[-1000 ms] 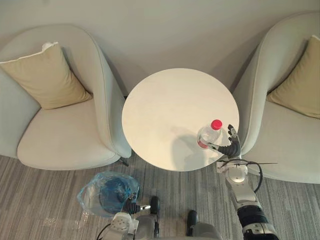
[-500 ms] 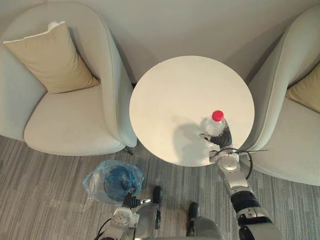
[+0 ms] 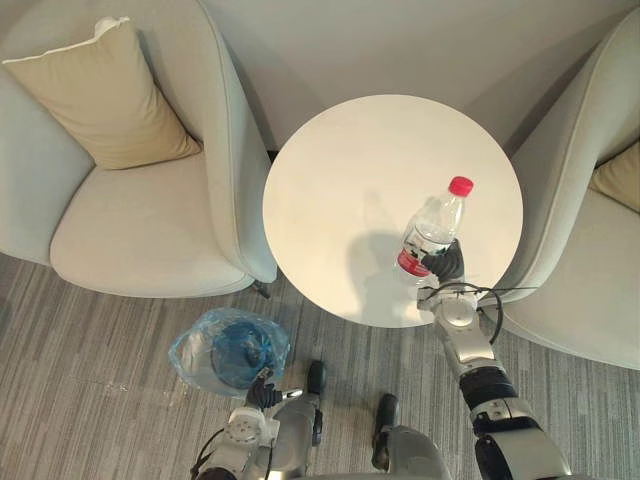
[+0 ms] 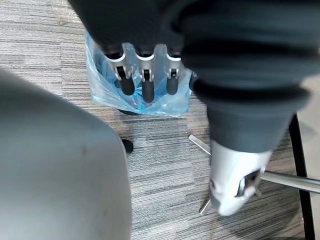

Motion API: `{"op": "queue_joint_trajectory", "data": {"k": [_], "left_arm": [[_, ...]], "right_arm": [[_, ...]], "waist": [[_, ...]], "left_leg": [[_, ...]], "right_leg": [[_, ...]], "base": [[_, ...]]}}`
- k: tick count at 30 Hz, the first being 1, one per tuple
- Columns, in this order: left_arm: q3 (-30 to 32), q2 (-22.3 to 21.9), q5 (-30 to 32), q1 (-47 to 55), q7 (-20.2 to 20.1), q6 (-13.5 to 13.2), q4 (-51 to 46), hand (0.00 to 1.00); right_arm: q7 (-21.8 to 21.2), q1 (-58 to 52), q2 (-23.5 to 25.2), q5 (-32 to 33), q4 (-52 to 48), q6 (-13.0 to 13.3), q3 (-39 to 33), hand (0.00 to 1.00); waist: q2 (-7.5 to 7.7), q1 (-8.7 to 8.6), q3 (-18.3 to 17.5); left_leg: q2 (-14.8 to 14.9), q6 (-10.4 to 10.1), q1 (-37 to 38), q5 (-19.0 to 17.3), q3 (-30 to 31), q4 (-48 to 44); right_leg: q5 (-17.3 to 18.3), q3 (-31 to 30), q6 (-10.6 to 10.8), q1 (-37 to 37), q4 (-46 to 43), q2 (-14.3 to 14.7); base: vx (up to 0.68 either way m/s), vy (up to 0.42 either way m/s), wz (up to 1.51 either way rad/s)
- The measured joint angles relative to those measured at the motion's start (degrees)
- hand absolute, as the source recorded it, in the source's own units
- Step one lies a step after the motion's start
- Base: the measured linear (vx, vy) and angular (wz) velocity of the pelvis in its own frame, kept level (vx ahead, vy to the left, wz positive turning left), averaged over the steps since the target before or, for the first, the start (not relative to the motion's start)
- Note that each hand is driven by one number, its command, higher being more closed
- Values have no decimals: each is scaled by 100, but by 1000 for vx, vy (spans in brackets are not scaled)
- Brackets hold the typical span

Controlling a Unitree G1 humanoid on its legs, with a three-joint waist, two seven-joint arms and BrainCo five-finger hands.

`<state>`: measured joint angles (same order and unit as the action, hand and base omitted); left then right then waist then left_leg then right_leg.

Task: Gather rubbish on tea table into small bin, then transfer packed bag to large trash can.

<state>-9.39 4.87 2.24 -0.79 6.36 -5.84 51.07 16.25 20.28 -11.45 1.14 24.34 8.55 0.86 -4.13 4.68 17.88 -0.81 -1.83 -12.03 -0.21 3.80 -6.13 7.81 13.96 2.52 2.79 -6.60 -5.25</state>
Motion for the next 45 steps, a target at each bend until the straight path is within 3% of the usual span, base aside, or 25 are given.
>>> {"op": "queue_joint_trajectory", "data": {"k": [6, 9, 15, 20, 33, 39, 41, 42, 44, 45], "left_arm": [[1, -3, 193, 17, -32, 21, 17, 0], [-5, 3, 290, 31, -50, 39, 52, 0], [-74, 58, 454, 97, -164, 123, 261, 0], [-128, 62, 541, 223, -180, 122, 344, 0], [-184, 61, 551, 351, -214, 118, 472, 0], [-365, 36, 557, 315, -220, 106, 465, 0], [-425, -17, 555, 199, -214, 106, 460, 0], [-526, -69, 553, 143, -207, 107, 440, 0], [-575, -125, 555, 147, -209, 103, 302, 0], [-619, -109, 560, 123, -204, 110, 246, 0]], "right_arm": [[-256, -985, -7, -125, -1421, 70, 40, 100], [-440, -1480, 17, -258, -1783, 146, 68, 100], [-741, -2493, 95, -564, -2325, 168, 170, 100], [-906, -3054, 291, -801, -2572, 243, 232, 100], [-1132, -3517, 449, -1258, -2628, 270, 501, 100], [-932, -3397, 228, -1503, -3047, 330, 501, 100], [-827, -3100, 0, -1569, -3034, 346, 501, 100], [-717, -2789, -126, -1662, -2997, 343, 501, 100], [-602, -2423, -230, -1701, -2954, 289, 485, 100], [-502, -2222, -211, -1704, -2918, 269, 493, 100]], "waist": [[32, -51, -17], [61, -168, -45], [227, -264, -457], [281, -315, -790], [290, -441, -1083], [143, -446, -1011], [19, -410, -892], [-126, -377, -804], [-269, -379, -726], [-152, -398, -688]], "left_leg": [[11, 4, 271, 6, -126, 145], [7, 11, 461, 10, -221, 253], [24, 35, 711, 33, -404, 495], [26, 38, 945, 34, -505, 593], [80, 40, 1199, 40, -642, 615], [5, 62, 955, 211, -226, 563], [8, 42, 689, 304, -112, 488], [23, -2, 464, 462, -88, 450], [1, -136, -10, 641, -3, 20], [-56, -204, 23, 907, -84, 299]], "right_leg": [[-17, -148, 25, -152, 41, -7], [-33, -241, 45, -267, 97, -20], [-42, -411, 61, -355, 181, -17], [-54, -523, 69, -503, 289, -12], [-169, -696, 64, -716, 394, 31], [-178, -242, 61, -721, 399, -3], [-182, -121, 52, -533, 269, 4], [-191, -5, 34, -334, 138, 16], [-277, 232, -100, -157, 27, 48], [-348, 498, -202, -120, 112, -165]], "base": [[-4, 4, -11], [2, 12, -19], [26, 0, -15], [-4, -5, -12], [-46, -3, -7], [-50, -17, 40], [-110, -7, 42], [-162, -11, 43], [-204, -21, 68], [-211, -4, 78]]}}
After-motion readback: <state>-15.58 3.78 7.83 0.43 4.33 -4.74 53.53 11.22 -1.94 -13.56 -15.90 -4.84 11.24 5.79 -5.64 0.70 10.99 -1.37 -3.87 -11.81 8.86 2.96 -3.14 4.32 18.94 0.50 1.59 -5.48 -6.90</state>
